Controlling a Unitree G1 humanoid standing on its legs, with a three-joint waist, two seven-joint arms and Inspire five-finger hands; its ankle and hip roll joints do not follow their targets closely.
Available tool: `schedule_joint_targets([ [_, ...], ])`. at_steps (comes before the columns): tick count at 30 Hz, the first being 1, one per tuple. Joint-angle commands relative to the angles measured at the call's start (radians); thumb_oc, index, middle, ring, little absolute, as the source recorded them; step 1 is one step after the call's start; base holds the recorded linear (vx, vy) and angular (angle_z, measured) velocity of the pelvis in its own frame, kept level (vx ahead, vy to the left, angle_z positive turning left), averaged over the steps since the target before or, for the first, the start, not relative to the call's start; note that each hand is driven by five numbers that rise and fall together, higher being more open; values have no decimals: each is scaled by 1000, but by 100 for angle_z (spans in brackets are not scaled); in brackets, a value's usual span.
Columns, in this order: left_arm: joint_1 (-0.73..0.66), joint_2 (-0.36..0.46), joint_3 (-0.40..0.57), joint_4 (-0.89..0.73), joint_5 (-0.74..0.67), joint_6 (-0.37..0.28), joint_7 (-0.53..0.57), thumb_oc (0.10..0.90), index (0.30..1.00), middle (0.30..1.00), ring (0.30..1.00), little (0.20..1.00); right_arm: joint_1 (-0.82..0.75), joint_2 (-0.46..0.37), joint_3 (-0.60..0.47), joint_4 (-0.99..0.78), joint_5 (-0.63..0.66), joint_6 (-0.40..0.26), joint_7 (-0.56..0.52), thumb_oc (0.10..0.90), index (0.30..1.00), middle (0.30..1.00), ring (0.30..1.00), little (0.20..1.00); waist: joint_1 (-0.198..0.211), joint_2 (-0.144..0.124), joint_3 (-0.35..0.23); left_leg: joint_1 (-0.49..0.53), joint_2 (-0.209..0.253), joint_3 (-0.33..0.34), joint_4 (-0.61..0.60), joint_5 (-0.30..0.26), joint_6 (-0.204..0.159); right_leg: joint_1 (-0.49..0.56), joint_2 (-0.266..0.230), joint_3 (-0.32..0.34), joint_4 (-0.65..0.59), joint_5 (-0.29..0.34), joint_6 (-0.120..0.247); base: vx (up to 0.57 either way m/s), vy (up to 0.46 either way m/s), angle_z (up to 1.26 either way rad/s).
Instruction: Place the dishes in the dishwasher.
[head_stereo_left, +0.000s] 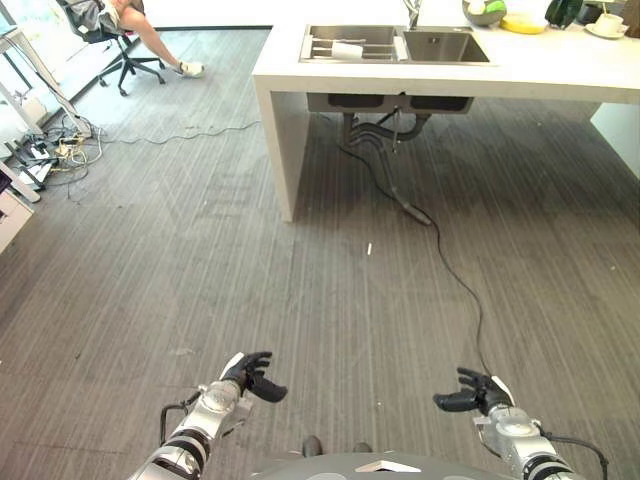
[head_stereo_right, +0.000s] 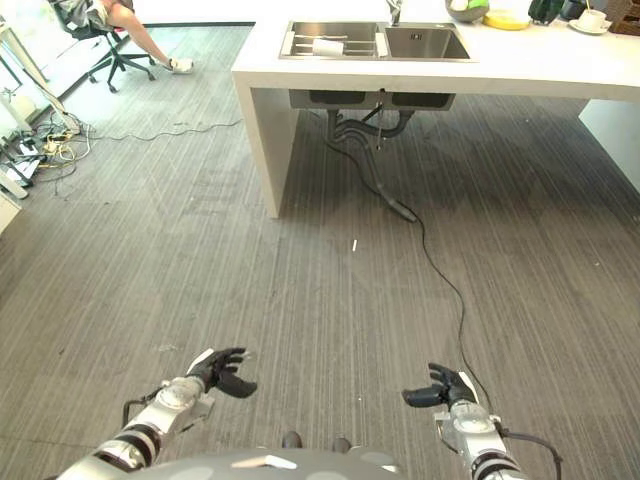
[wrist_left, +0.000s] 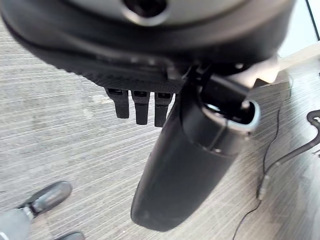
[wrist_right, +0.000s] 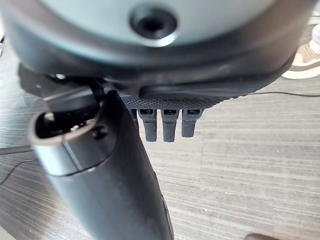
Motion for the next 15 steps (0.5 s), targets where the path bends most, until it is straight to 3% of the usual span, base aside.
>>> schedule_joint_targets([
  [1,-81,37,25,-18,-37,-61,6,800,900,900,900,900,-29,-75,-22,-67,47,-67,-26,800,900,900,900,900,1,-5,-39,-11,28,3,1,-56,-64,-61,-75,24,9,31,151,0,0,0],
  [15,-75,-33,-16,189,102,-29,58,800,900,900,900,900,-35,-16,23,169,71,-44,-28,800,900,900,900,900,-2,-8,-11,-5,30,20,1,-56,-59,-73,-75,32,24,31,147,5,-1,-4],
])
